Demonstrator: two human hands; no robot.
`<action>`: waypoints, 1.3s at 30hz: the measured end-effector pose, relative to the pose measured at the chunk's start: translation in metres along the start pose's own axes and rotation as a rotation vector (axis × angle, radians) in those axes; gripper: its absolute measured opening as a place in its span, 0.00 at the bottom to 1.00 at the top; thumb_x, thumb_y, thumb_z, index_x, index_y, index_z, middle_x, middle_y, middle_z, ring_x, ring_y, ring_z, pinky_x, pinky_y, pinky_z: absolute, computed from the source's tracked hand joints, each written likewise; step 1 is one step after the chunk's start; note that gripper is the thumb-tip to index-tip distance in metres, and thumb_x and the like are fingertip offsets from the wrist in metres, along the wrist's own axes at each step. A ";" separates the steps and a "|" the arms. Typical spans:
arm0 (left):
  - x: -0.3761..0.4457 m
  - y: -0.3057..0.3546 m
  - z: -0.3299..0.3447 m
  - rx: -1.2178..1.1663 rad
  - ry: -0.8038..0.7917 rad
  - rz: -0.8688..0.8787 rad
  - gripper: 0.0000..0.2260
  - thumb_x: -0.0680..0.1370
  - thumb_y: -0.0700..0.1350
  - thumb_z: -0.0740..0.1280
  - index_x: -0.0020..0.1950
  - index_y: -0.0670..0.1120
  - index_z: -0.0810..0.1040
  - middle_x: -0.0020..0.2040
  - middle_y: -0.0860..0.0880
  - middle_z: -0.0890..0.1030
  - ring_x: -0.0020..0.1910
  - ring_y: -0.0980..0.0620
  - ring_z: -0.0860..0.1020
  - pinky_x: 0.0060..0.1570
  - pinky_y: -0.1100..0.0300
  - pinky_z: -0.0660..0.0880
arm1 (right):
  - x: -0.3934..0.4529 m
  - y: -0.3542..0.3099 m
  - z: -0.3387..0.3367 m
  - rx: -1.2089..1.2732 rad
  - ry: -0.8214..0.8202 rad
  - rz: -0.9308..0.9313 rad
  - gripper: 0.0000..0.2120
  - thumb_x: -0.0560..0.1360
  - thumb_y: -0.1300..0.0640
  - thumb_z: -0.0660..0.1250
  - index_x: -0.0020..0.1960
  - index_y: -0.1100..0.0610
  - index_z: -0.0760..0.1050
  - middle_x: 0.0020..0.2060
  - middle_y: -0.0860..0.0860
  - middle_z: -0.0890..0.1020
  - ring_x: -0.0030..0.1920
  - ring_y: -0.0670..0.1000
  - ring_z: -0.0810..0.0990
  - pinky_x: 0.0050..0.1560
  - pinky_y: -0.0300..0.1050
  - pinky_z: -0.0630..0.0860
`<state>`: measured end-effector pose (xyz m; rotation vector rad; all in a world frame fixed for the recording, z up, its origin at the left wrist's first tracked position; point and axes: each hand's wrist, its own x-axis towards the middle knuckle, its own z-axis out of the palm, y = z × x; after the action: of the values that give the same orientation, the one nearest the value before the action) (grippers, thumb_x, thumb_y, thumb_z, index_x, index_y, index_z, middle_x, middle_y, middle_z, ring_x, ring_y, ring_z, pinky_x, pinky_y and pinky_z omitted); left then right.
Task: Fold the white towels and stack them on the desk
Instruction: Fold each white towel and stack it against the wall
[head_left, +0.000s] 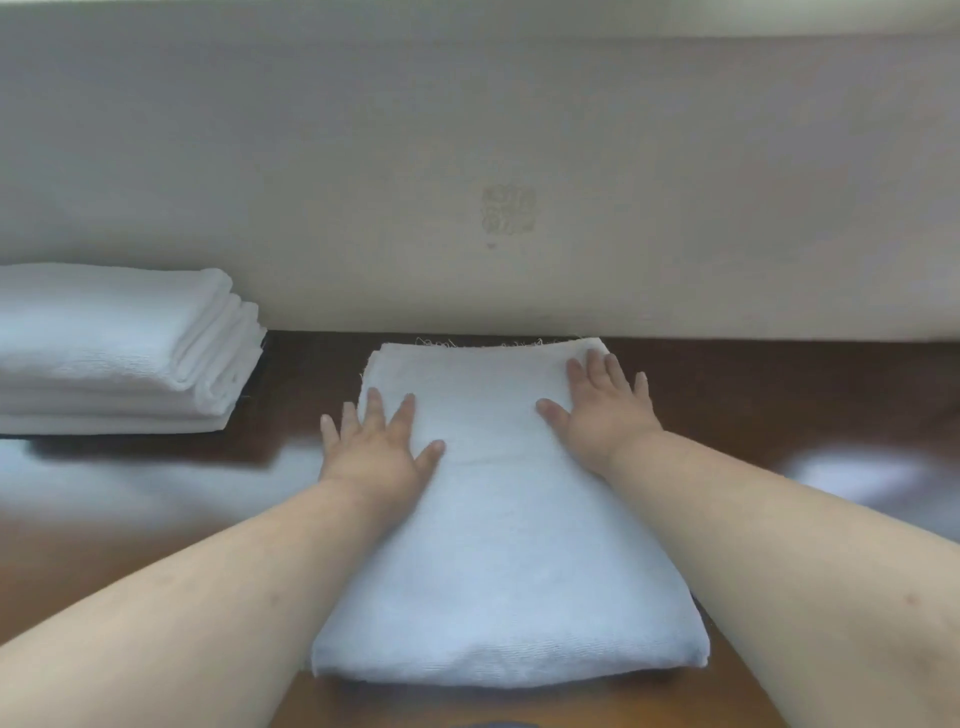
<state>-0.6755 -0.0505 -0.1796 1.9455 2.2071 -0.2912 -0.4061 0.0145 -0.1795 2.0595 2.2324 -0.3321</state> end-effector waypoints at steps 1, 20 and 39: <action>0.003 0.007 -0.001 0.007 0.048 0.004 0.32 0.79 0.65 0.44 0.80 0.54 0.43 0.80 0.45 0.42 0.78 0.41 0.42 0.73 0.41 0.40 | 0.001 -0.008 -0.001 -0.017 0.041 -0.047 0.36 0.78 0.33 0.42 0.80 0.52 0.47 0.80 0.52 0.45 0.79 0.52 0.40 0.75 0.59 0.39; -0.126 -0.007 0.013 0.141 0.045 0.763 0.27 0.76 0.64 0.58 0.73 0.55 0.70 0.74 0.47 0.68 0.72 0.45 0.67 0.71 0.48 0.61 | -0.153 0.014 0.024 -0.093 -0.159 -0.518 0.37 0.77 0.32 0.40 0.80 0.48 0.39 0.78 0.47 0.37 0.75 0.46 0.29 0.74 0.48 0.30; -0.160 -0.033 0.013 0.424 -0.148 0.675 0.27 0.80 0.37 0.45 0.78 0.39 0.37 0.78 0.42 0.37 0.78 0.41 0.41 0.75 0.50 0.45 | -0.237 0.037 -0.003 -0.309 -0.052 -0.471 0.35 0.54 0.41 0.80 0.57 0.55 0.84 0.56 0.53 0.84 0.56 0.52 0.83 0.53 0.49 0.81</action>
<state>-0.6885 -0.2110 -0.1492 2.6372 1.3548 -0.7995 -0.3485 -0.2135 -0.1311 1.3523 2.5252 -0.0586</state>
